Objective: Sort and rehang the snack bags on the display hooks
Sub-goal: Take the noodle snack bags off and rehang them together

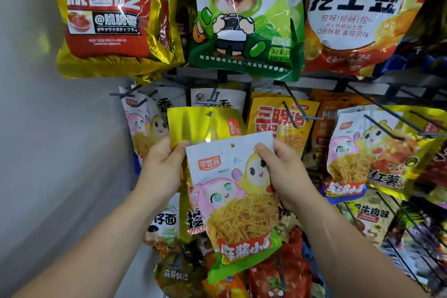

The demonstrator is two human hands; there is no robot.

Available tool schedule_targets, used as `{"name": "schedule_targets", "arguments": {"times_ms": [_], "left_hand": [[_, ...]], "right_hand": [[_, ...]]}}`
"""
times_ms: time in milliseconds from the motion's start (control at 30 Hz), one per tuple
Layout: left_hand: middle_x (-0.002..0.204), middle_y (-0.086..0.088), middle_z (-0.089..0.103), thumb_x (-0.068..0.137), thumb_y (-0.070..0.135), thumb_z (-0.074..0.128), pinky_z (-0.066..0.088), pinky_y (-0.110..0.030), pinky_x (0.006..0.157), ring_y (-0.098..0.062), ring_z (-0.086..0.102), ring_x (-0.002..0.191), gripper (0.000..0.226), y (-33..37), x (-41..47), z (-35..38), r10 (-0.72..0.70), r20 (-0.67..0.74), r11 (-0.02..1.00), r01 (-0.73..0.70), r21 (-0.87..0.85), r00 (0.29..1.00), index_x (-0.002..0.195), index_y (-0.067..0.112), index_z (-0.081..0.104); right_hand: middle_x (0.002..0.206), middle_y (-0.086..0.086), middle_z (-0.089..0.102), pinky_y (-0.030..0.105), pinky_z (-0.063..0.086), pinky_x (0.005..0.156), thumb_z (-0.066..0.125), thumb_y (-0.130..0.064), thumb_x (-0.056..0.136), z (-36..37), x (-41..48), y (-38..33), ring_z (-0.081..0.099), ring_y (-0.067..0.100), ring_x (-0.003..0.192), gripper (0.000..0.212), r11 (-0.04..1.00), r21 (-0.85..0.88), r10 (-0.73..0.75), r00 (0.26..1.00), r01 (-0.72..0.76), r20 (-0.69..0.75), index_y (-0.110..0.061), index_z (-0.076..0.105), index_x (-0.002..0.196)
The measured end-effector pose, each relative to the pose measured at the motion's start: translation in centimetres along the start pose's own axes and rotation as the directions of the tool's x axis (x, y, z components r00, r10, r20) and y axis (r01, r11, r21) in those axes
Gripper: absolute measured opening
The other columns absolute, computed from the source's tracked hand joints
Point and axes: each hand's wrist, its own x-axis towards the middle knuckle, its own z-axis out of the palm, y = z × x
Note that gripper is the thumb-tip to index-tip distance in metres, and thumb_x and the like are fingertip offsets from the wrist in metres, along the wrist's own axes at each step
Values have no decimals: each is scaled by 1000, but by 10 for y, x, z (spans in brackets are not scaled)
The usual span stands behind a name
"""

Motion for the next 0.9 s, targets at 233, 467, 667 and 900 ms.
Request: {"name": "schedule_targets", "arguments": {"times_ms": [233, 467, 667, 900], "left_hand": [[105, -8, 80, 103, 8, 50, 63, -35, 79, -23, 77, 96, 25, 3, -13, -3, -79, 167, 993, 92, -72, 983, 109, 9, 74], [111, -14, 78, 103, 9, 51, 60, -43, 88, -34, 74, 105, 26, -21, -29, 2, -260, 36, 948, 262, -179, 965, 114, 10, 75], [126, -5, 74, 95, 61, 58, 53, -47, 102, -24, 71, 115, 52, -35, -39, 12, -340, -112, 926, 312, -211, 934, 126, 20, 70], [100, -11, 80, 100, 11, 61, 63, -44, 77, -33, 77, 90, 18, -31, -41, 0, -274, -148, 960, 261, -98, 950, 114, 8, 72]], "right_hand": [[103, 16, 76, 68, 56, 79, 56, -43, 99, 9, 8, 2, 66, 52, 100, 20, 999, 28, 13, 999, -14, 29, -31, 72, 101], [98, 25, 68, 30, 43, 58, 57, -33, 103, 25, 10, 20, 60, 36, 70, 20, 1000, -19, -8, 997, 6, -76, -17, 69, 101], [74, -3, 63, 25, 36, 53, 59, -24, 103, 31, 7, 32, 44, 7, 53, 13, 1000, -28, 2, 987, -6, -163, -20, 66, 92], [78, -5, 65, 27, 43, 42, 65, -23, 99, 46, 9, 25, 54, 4, 51, 10, 992, -118, 42, 998, -47, -46, -17, 63, 92]]}}
